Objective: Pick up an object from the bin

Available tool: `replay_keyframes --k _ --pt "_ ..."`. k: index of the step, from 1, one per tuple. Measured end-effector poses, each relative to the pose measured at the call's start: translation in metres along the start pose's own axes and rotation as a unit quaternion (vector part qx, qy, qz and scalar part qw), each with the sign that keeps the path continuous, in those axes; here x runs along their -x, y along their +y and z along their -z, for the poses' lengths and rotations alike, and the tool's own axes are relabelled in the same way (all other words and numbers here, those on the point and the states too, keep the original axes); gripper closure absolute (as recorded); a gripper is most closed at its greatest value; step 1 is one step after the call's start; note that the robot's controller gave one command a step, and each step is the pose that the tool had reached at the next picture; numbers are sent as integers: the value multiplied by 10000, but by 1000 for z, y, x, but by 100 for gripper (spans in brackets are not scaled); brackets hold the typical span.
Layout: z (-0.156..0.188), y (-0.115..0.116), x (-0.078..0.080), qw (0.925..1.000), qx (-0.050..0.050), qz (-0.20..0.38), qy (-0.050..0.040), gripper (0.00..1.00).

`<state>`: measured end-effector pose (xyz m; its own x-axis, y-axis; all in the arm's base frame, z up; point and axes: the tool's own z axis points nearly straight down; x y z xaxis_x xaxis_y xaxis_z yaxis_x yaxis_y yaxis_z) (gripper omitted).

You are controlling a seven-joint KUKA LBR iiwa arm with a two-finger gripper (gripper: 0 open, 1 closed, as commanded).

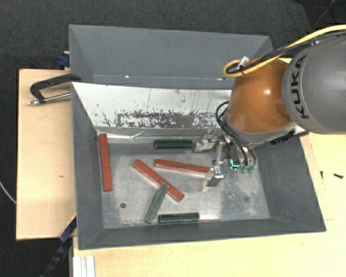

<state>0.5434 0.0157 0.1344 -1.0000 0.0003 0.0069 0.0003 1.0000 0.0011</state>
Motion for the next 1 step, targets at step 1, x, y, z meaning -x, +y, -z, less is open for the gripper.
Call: replay_keyframes --k 1 --pt "4 0 2 10000 1 -2 -41 0"
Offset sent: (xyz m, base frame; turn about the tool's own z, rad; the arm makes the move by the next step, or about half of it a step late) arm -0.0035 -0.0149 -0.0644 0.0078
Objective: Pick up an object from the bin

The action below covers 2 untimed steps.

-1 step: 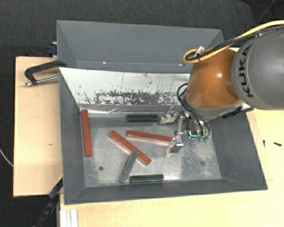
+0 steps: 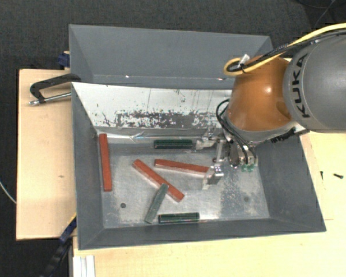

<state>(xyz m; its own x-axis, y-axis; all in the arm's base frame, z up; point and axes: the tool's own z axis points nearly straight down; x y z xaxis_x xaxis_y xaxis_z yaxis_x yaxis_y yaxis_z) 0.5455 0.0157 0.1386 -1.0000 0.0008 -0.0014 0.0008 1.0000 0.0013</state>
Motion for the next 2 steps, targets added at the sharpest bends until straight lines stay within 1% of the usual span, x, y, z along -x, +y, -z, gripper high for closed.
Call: replay_keyframes --k 1,2 --pt "-67 -14 -3 10000 1 -42 -20 0" --pt "-57 -12 -3 10000 0 -36 -19 0"
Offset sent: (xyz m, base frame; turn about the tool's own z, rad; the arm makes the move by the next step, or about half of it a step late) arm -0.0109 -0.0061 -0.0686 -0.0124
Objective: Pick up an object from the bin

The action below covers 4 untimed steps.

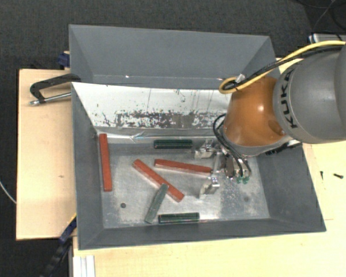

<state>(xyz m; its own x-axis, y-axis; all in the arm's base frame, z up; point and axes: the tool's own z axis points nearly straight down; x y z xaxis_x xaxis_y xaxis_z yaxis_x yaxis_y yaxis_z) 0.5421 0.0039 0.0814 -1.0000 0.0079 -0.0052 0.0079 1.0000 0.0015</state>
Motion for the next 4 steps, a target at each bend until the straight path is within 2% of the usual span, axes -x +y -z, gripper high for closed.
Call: replay_keyframes --k 1,2,3,4 --pt "-7 -1 1 10000 2 -1 13 0" --pt "-7 20 1 9982 -33 -593 -3 0" --pt "-3 3 3 10000 21 8 24 100" --pt "-3 3 3 10000 21 7 23 100"
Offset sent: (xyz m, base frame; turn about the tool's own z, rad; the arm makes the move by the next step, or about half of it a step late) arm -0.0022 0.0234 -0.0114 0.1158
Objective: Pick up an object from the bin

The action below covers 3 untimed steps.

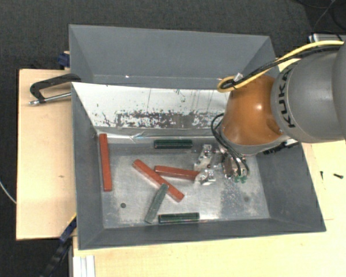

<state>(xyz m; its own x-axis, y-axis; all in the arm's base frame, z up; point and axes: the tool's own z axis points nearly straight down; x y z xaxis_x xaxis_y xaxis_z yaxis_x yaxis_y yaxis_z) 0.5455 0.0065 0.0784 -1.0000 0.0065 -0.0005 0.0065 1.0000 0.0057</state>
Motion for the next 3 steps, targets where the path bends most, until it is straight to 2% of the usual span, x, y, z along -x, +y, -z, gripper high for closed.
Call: replay_keyframes --k 3 --pt "23 -1 -1 10000 -20 -2 11 100"
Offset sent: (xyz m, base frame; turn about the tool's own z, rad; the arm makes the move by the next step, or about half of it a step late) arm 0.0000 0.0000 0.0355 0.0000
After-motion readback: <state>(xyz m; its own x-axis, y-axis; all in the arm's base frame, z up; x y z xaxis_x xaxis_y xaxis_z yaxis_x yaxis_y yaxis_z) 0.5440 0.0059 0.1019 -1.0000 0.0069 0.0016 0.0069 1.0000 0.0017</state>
